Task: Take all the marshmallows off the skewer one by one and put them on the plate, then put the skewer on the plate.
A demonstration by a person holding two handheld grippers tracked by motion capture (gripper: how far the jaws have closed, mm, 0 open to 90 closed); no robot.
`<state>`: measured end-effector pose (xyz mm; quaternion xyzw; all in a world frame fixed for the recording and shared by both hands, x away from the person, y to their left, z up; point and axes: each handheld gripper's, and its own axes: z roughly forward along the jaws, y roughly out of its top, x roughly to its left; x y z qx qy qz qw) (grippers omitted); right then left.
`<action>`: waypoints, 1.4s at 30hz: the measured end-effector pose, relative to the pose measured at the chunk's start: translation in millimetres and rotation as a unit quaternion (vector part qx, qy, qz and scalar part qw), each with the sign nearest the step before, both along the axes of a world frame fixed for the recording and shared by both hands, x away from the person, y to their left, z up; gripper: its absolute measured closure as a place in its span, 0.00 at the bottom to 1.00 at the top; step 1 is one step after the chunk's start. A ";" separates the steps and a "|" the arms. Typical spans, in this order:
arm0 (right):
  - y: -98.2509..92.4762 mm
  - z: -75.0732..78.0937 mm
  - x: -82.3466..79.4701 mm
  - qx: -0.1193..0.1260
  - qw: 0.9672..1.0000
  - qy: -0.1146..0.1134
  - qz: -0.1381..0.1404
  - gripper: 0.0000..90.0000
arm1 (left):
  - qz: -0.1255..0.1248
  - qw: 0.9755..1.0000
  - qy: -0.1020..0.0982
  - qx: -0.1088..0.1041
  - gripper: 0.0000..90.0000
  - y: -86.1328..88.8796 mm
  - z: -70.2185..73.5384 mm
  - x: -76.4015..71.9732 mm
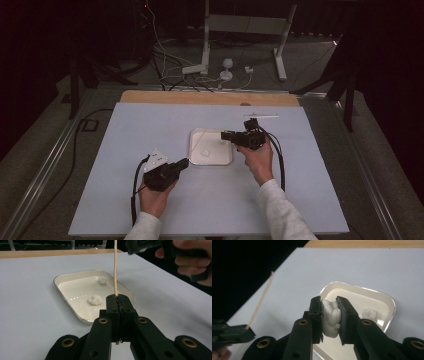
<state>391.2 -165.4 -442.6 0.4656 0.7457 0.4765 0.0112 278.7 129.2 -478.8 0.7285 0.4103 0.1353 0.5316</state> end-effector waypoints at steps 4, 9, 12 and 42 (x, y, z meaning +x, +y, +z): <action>4.2 -8.8 2.0 -0.011 1.000 0.006 0.000 0.82 | -0.001 1.000 0.001 -0.004 1.00 -0.3 2.9 1.4; 9.5 -21.0 5.3 -0.028 1.000 0.011 -0.002 0.56 | 0.006 1.000 0.010 -0.008 1.00 0.5 4.8 5.3; 12.0 -24.2 7.1 -0.038 0.999 0.007 -0.002 0.37 | 0.012 1.000 0.013 -0.007 1.00 0.4 5.6 8.7; -41.4 -10.8 -48.8 -0.009 0.999 -0.046 -0.028 0.19 | 0.046 0.996 0.082 -0.004 0.42 -38.7 -29.0 66.8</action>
